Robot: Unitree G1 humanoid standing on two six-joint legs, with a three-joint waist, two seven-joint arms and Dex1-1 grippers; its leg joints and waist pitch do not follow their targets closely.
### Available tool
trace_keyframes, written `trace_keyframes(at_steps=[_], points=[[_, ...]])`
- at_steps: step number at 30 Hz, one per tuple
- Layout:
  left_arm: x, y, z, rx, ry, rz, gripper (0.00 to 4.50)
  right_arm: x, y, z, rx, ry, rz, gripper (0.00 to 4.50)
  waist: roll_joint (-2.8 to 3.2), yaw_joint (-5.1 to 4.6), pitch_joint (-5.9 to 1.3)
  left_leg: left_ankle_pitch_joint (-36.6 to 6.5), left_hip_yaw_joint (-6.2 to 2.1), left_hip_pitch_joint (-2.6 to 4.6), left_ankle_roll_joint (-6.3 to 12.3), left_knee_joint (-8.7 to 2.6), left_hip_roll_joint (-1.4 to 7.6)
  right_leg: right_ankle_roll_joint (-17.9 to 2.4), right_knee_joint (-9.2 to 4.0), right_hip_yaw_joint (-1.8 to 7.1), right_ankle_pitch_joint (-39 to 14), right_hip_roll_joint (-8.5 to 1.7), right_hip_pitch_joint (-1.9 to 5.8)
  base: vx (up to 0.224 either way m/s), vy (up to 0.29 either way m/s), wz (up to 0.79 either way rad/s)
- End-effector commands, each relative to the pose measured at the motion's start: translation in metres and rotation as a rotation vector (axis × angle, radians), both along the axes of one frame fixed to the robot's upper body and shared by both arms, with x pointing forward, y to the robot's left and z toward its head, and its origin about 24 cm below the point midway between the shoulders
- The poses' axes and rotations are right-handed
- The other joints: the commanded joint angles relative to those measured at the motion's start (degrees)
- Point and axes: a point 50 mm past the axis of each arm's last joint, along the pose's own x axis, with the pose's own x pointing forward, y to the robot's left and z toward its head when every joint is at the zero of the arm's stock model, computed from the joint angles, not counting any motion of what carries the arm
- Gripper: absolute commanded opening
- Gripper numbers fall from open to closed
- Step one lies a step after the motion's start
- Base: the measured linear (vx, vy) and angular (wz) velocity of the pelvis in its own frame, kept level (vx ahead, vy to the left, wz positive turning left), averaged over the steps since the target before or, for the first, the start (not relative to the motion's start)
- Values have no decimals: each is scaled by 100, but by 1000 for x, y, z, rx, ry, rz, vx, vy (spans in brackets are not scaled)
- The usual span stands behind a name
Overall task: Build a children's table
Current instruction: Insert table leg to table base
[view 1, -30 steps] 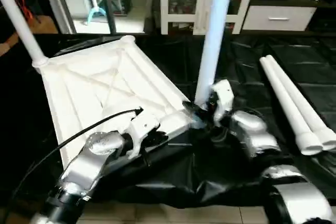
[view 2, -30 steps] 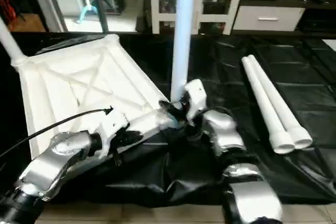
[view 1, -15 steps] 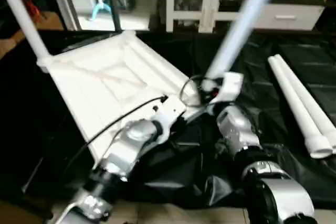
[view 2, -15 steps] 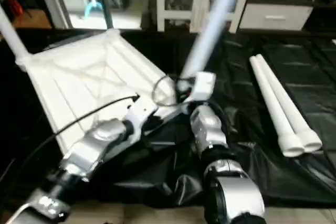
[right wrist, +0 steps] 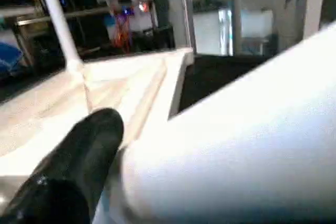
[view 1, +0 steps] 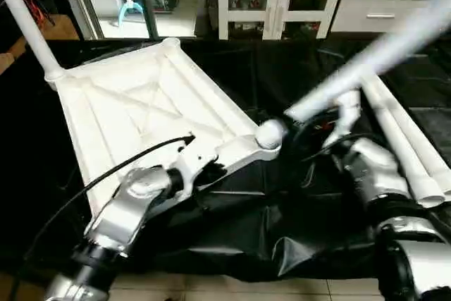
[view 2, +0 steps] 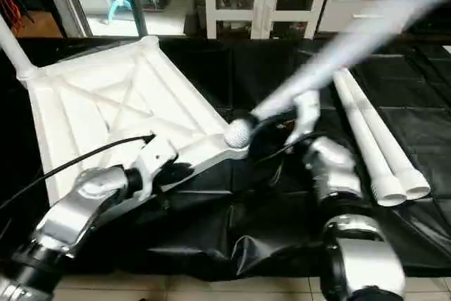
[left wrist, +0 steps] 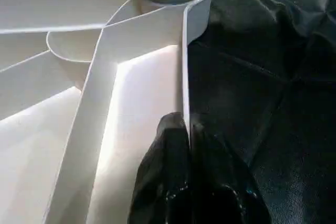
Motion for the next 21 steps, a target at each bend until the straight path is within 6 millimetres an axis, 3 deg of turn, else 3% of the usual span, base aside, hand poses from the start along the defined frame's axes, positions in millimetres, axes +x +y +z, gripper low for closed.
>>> trace_keyframes(at_steps=[1,9,14,21], points=[[-1,8,-2,-19,0,33,0,4,6,11,11,-47,28,372,-120,29,-414,692,-3,107,1058,-128,12,-1409,-214,131,3634,-274,319,0,0,0],[-6,5,-4,-28,4,26,0,0,8,8,51,-37,61,302,-106,43,-393,473,9,130,1010,-148,48,-1556,-262,139,2861,-302,292,0,0,0],[-6,4,-4,-29,6,25,0,1,4,12,65,-45,62,260,-131,50,-414,714,9,111,1094,-120,28,-1531,-226,139,3199,-290,307,0,0,0],[-8,2,-5,-32,7,12,0,2,-3,18,55,-58,68,213,-141,50,-405,614,14,112,1073,-119,26,-1522,-239,139,3004,-294,303,0,0,0]])
